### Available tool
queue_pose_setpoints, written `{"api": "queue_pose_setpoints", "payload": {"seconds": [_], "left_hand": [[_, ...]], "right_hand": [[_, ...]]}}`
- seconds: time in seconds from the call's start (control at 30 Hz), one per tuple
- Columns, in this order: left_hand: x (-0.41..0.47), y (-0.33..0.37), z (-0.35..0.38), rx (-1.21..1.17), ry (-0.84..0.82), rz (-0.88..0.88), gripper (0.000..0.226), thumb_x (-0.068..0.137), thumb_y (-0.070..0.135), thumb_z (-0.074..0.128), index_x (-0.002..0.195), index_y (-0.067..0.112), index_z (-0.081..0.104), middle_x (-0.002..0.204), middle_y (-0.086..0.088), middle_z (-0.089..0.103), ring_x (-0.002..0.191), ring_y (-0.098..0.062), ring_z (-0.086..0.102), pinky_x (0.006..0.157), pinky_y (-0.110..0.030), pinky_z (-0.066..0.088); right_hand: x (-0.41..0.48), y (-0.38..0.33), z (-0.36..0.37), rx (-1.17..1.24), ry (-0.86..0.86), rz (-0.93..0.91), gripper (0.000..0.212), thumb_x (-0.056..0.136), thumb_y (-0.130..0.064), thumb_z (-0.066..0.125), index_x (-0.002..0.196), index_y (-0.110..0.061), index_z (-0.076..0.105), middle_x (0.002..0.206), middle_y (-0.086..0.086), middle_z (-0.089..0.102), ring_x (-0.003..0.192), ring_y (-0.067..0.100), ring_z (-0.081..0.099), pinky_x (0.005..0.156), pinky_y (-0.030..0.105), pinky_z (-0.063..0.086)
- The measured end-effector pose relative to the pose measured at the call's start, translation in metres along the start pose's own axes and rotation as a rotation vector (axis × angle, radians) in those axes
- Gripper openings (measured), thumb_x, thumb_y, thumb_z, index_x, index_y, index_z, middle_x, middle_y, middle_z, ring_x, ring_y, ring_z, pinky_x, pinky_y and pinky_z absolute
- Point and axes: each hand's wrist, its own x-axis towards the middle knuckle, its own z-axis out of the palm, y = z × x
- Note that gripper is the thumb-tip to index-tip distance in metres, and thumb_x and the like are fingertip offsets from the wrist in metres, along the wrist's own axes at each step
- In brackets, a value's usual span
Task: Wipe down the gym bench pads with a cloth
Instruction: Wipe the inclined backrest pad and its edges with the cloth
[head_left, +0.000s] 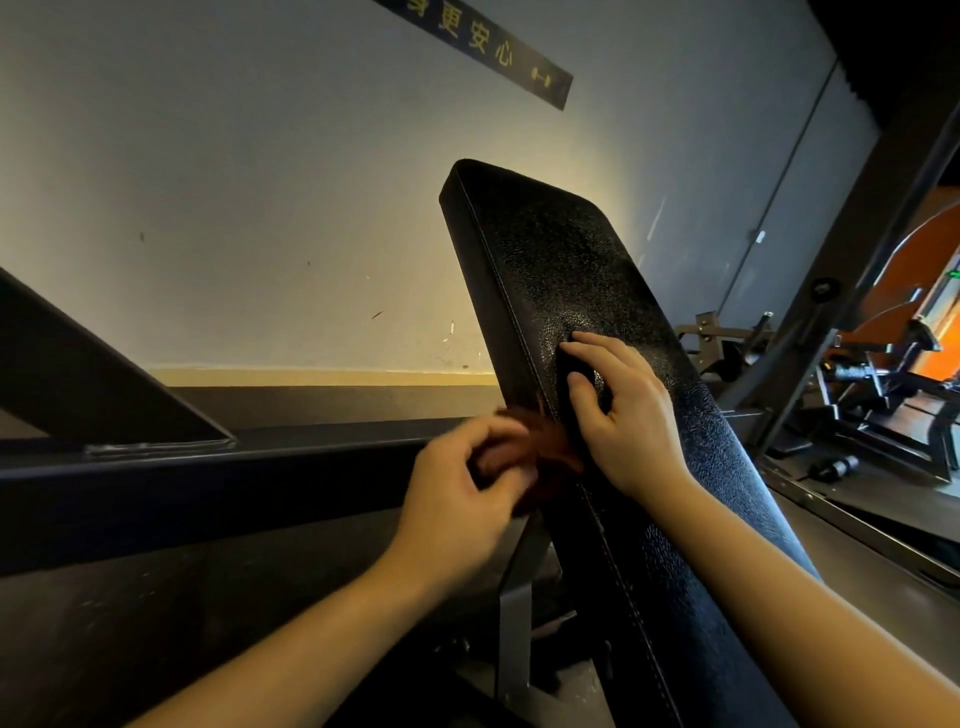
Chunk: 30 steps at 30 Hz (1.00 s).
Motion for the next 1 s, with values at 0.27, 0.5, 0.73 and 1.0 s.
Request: {"api": "queue_pose_setpoints", "payload": {"seconds": [0.27,0.5,0.73,1.0], "left_hand": [[0.079,0.009,-0.007,0.03,0.277,0.03,0.022,0.086,0.013,0.08,0.103,0.018,0.067,0.098,0.006,0.07,0.091,-0.006,0.068,0.078,-0.023,0.059],[-0.013,0.006,-0.001,0.056,-0.123,-0.008,0.024,0.084,0.004,0.079,0.094,0.026,0.074,0.09,0.009,0.075,0.086,-0.005,0.071,0.076,-0.018,0.057],[0.074,0.012,-0.001,0.146,0.294,0.07,0.017,0.086,0.015,0.079,0.099,0.022,0.069,0.092,0.011,0.07,0.087,-0.005,0.068,0.075,-0.023,0.058],[-0.047,0.007,-0.004,0.012,-0.321,-0.125,0.023,0.086,0.001,0.075,0.096,0.022,0.078,0.095,0.002,0.076,0.093,-0.013,0.074,0.086,-0.034,0.06]], "right_hand": [[-0.001,0.002,-0.001,0.018,-0.012,0.006,0.036,0.098,-0.027,0.053,0.131,-0.023,0.066,0.14,-0.012,0.059,0.132,0.009,0.05,0.113,0.038,0.04],[0.001,0.003,0.001,0.006,-0.007,-0.005,0.038,0.095,-0.029,0.051,0.129,-0.021,0.068,0.137,-0.008,0.061,0.129,0.013,0.052,0.111,0.041,0.042],[-0.001,0.002,-0.001,-0.008,-0.018,0.006,0.034,0.1,-0.024,0.055,0.132,-0.022,0.066,0.14,-0.01,0.059,0.131,0.01,0.05,0.112,0.031,0.036],[0.0,0.001,-0.003,-0.035,-0.034,-0.007,0.035,0.099,-0.025,0.054,0.132,-0.022,0.066,0.139,-0.007,0.059,0.13,0.013,0.051,0.112,0.036,0.039]]}}
